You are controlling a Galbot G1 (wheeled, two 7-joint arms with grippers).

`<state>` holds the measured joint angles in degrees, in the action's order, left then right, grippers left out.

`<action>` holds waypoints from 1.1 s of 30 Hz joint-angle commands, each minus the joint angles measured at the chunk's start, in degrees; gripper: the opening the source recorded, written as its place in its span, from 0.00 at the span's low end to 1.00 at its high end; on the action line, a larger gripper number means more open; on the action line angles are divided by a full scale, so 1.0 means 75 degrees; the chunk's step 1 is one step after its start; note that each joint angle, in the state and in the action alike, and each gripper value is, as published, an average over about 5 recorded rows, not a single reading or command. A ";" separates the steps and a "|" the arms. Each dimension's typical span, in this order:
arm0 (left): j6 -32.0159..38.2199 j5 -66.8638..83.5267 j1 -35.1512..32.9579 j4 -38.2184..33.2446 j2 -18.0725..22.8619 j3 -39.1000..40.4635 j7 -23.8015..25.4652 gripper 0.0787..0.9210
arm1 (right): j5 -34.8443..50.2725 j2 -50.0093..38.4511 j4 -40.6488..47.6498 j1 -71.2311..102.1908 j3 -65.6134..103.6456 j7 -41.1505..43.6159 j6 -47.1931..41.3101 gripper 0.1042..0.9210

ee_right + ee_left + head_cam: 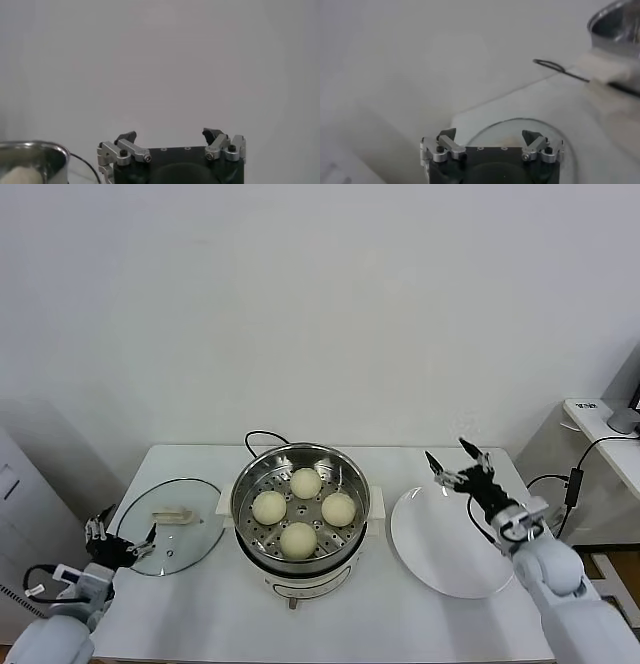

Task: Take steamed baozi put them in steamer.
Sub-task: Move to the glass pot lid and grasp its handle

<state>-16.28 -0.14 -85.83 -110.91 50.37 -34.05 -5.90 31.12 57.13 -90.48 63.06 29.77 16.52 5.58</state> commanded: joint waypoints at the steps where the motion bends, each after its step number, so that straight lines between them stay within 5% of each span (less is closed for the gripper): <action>1: 0.2465 -0.4997 -0.0092 0.1399 0.0334 0.0031 0.0115 0.88 | -0.1282 0.1501 -0.0044 0.1348 0.1411 0.0115 0.0160 0.88; 14: 0.3798 -0.9217 0.1168 0.2625 0.1235 0.0246 -0.0968 0.88 | -0.1919 0.2239 0.0072 0.1597 0.1712 0.0161 0.0429 0.88; 33: 0.3660 -0.9931 0.2158 0.3907 0.1642 0.0346 -0.0987 0.88 | -0.2198 0.2411 0.0302 0.1532 0.1697 0.0312 0.0615 0.88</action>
<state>9.61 -68.18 -74.04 -87.79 61.30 -31.80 -12.47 15.89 74.09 -88.46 74.02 41.96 18.71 9.93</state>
